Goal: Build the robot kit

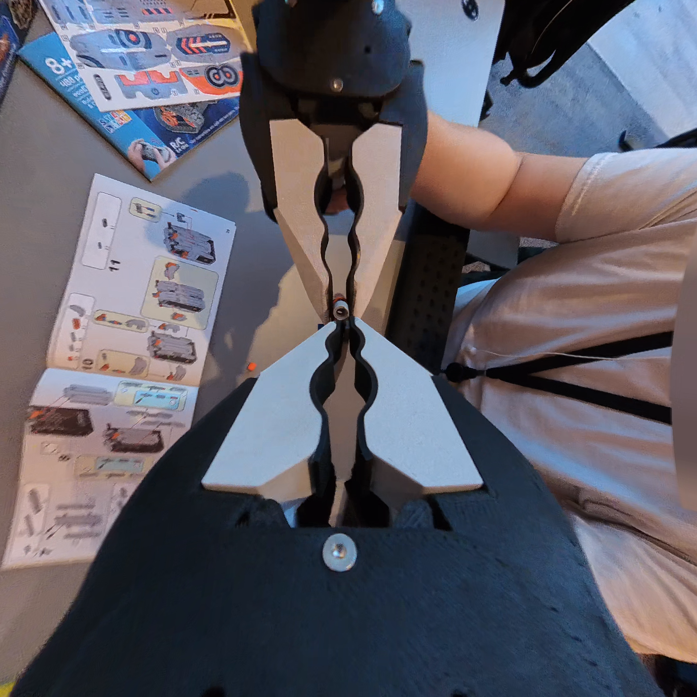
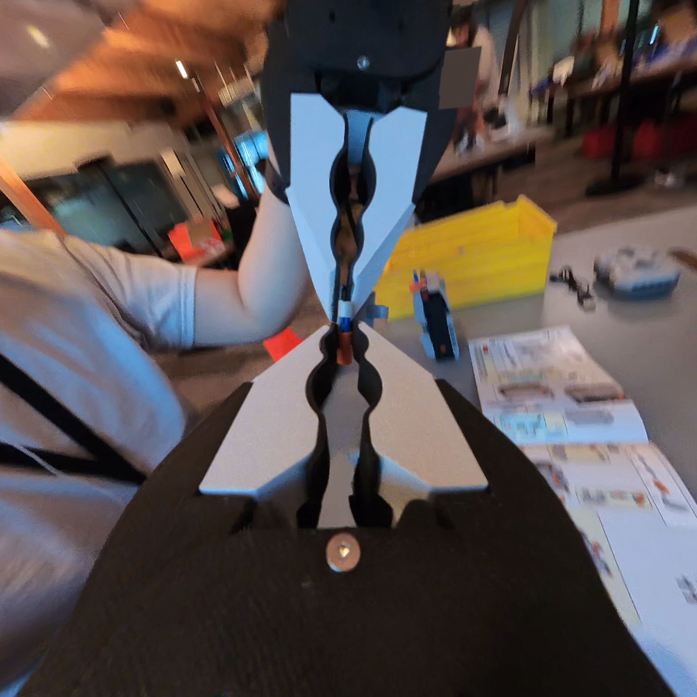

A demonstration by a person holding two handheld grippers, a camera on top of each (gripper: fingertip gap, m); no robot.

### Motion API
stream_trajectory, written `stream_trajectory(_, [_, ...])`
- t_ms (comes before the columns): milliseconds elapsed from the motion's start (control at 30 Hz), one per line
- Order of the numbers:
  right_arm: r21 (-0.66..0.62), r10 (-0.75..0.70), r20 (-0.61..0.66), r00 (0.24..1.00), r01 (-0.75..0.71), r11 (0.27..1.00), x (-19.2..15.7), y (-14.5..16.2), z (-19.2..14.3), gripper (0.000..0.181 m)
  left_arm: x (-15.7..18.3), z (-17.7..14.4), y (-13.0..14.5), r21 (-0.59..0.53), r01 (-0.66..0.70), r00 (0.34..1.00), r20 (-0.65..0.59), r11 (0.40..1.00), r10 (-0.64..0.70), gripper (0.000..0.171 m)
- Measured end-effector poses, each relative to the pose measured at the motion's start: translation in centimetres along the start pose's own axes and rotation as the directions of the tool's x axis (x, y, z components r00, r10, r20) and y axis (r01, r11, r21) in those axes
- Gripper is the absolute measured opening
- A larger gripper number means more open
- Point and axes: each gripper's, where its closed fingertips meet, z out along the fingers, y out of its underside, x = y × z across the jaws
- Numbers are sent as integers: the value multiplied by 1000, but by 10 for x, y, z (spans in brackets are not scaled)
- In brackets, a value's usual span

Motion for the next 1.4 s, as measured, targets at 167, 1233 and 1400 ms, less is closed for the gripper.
stream_trajectory(167, [289,-40,13,999,35,957,-12,-45,-2,5,15,-30,-20,-124,54,998,41,991,-49,1])
stream_trajectory(1233, [814,-449,131,884,162,557,-163,-145,-102,5,166,-43,-141,-585,211,912,405,783,57,4])
stream_trajectory(1400, [848,-466,140,874,137,512,-166,-148,-116,5,168,-38,-153,-639,225,890,442,736,111,4])
